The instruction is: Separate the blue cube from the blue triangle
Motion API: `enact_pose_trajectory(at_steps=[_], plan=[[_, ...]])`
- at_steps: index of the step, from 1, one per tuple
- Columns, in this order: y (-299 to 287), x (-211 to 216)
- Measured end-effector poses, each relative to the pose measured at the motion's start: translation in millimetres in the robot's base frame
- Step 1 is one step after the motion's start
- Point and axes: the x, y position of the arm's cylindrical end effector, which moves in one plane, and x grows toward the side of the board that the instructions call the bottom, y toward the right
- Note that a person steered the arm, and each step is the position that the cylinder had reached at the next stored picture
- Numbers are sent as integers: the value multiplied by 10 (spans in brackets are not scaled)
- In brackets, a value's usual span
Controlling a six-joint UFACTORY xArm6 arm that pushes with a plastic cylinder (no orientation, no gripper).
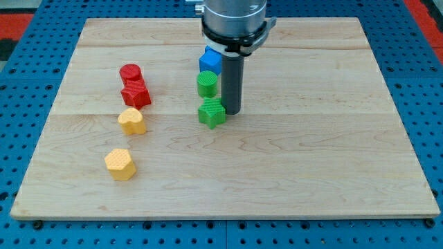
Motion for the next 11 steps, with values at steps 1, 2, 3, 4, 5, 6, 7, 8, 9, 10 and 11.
enact_pose_trajectory(at_steps=[1, 2, 3, 4, 5, 6, 7, 8, 9, 10, 11], plan=[[87, -104], [101, -89], [139, -341], [168, -635], [100, -865], [46, -1084], [-173, -1263], [-386, -1266], [-373, -1397], [-265, -1543], [-810, -1546]])
